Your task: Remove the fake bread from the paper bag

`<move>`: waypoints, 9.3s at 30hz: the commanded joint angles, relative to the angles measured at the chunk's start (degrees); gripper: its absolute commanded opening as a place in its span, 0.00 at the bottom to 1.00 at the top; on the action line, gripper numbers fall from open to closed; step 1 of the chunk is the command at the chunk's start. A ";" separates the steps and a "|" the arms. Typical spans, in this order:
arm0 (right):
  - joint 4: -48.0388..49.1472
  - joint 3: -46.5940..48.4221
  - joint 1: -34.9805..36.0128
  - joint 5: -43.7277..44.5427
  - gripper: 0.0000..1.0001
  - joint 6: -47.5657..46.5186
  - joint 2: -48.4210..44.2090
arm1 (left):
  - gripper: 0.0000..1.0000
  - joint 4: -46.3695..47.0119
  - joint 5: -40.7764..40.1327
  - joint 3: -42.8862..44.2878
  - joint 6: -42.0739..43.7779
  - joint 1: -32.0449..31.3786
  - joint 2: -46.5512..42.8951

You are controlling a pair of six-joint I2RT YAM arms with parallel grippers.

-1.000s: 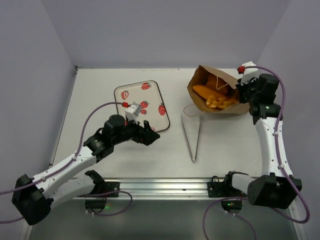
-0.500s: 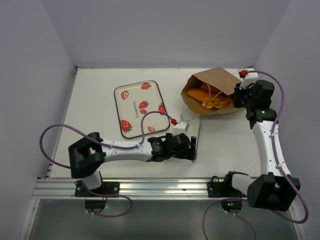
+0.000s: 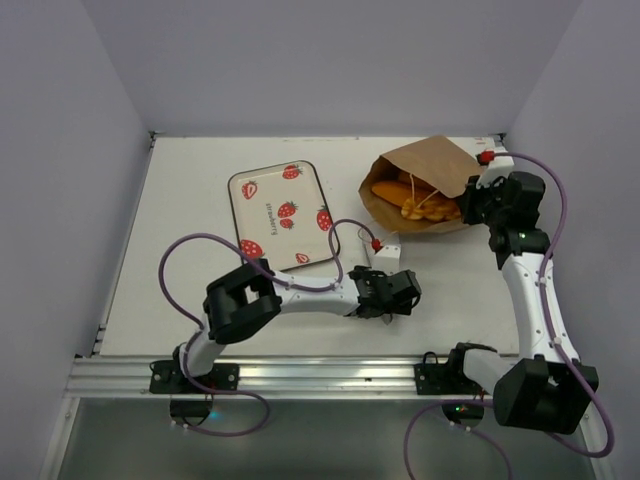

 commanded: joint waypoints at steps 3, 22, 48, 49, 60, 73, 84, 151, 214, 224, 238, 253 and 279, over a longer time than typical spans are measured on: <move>1.91 0.02 -0.05 -4.96 0.00 -1.16 -2.01 | 0.99 -2.86 -3.58 4.92 1.12 1.93 3.31; 0.86 0.28 -0.05 -5.84 0.00 -1.60 -2.80 | 0.81 -13.74 -5.50 13.89 3.32 3.69 14.04; -0.11 -0.86 -0.05 -5.66 0.00 -1.07 -4.91 | 0.47 -7.26 -1.65 2.58 9.02 3.52 10.53; -0.11 -0.86 -0.14 -5.75 0.00 -1.07 -5.00 | 0.45 -6.38 -1.21 1.25 10.16 3.34 9.66; -0.02 -1.12 -0.14 -5.84 0.00 -0.99 -4.65 | 0.46 -3.73 6.26 -8.43 13.52 2.99 4.37; -0.02 -1.21 -0.14 -5.84 0.00 -0.90 -5.00 | 0.66 -13.66 7.06 -1.92 3.33 3.87 8.94; 0.07 -1.30 -0.14 -5.75 0.00 -0.72 -5.26 | 0.70 -20.78 8.46 5.36 -3.36 3.69 13.86; 0.59 -1.74 -0.14 -6.01 0.00 -0.28 -6.84 | 0.00 -12.62 11.18 -23.28 9.73 -8.26 -21.10; -0.02 -3.67 -0.23 -13.30 0.00 -8.18 -9.56 | 0.48 13.58 40.02 -21.43 11.76 26.45 -39.84; 2.00 -12.53 -0.23 -20.68 0.00 -22.77 -16.77 | 0.47 17.35 42.91 -28.10 9.03 26.98 -38.78; 1.91 -16.15 -0.23 -24.82 0.00 -27.35 -15.81 | 0.46 19.20 43.80 -32.07 18.60 21.80 -37.39; 1.91 -16.85 -0.14 -25.17 0.00 -26.83 -16.69 | 0.47 17.80 32.02 -23.20 27.22 20.57 -28.76; 2.00 -17.47 -0.14 -25.35 0.00 -26.74 -17.30 | 0.51 12.97 33.07 -12.38 38.39 20.57 -18.74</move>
